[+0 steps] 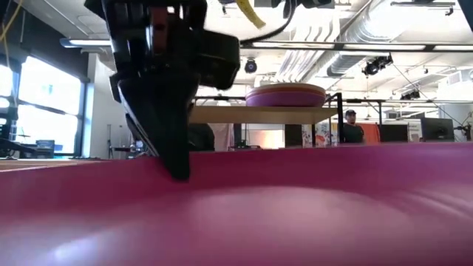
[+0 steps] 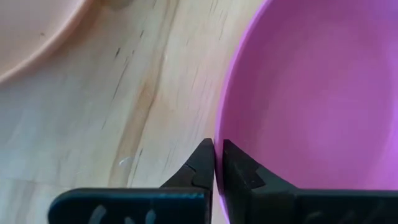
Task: Place and stack plates onto a shelf
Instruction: Stack the pink plate on top of the gray plate
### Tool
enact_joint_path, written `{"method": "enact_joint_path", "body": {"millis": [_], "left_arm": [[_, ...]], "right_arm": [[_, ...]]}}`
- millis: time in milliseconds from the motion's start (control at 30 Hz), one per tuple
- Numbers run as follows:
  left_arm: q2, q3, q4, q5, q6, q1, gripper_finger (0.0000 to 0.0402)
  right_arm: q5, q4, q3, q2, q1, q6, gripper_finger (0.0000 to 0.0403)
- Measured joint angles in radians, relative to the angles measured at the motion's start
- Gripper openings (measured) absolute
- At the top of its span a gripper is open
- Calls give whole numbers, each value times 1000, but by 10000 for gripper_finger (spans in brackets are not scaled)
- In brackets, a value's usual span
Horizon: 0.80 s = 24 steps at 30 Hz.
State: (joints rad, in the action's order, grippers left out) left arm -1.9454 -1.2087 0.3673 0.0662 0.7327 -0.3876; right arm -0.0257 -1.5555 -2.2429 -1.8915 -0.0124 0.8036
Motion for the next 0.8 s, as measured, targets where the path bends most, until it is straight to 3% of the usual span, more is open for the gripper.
{"method": "enact_joint_path", "body": {"millis": [133,467,800], "left_arm": [[46,0,57,-36,-36,-2,2],[233,2,245,-238,-90,10,1],[429,2,438,-457,-143,114,1]], "right_arm": [[0,0,0,0,0,-22,110],[51,1,0,0,-41,-107,110],[50,15,0,0,-116,-227,110]]}}
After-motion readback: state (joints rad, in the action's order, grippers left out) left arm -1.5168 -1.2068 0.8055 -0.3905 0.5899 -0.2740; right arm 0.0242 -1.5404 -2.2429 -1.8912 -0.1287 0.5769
